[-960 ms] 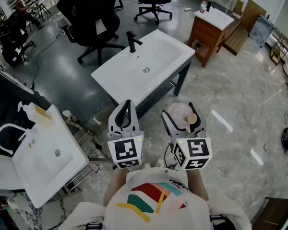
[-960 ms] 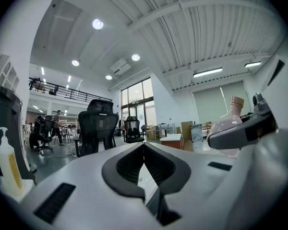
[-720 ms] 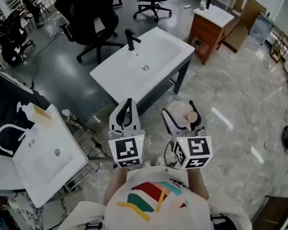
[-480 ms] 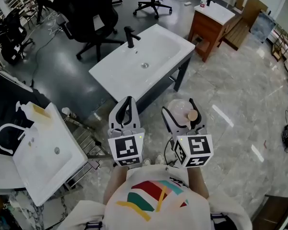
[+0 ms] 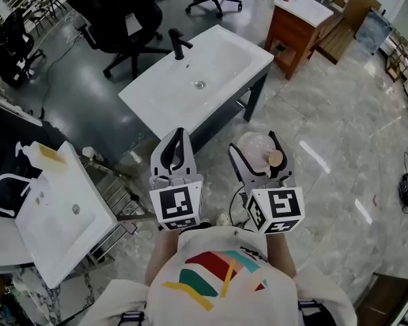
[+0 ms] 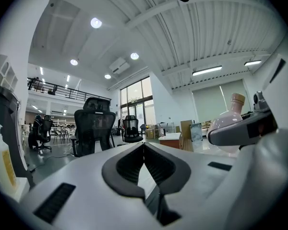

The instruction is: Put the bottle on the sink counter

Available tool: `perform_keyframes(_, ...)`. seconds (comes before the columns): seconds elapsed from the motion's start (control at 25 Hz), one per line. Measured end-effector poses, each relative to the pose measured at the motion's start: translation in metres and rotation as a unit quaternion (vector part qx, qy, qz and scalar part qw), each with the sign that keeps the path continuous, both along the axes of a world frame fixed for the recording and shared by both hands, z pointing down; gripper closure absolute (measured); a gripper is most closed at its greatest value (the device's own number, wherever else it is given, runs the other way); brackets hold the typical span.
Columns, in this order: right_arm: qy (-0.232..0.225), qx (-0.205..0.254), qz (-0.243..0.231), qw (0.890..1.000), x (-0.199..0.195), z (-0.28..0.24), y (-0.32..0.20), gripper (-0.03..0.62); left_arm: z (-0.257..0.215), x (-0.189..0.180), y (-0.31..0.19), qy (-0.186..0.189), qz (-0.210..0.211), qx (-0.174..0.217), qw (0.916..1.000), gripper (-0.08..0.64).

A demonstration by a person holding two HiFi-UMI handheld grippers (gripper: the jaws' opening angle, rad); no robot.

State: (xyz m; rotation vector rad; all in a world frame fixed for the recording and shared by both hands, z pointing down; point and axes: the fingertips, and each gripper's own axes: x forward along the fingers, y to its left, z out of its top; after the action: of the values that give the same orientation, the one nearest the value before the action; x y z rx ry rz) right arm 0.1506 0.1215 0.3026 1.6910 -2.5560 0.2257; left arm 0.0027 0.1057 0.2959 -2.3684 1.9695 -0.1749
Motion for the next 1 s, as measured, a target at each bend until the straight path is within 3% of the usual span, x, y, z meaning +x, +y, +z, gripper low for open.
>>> perform_keyframes(0.6, 0.007, 0.013, 0.004, 1.000, 0.034, 0.004, -0.012, 0.198, 0.004, 0.023, -0.016, 0.004, -0.010, 0.012, 0.9999, 0.541)
perform_keyframes(1.0, 0.003, 0.015, -0.004, 1.000, 0.035, 0.005, -0.043, 0.198, 0.001, 0.031, -0.045, -0.019, -0.011, 0.027, 0.9994, 0.543)
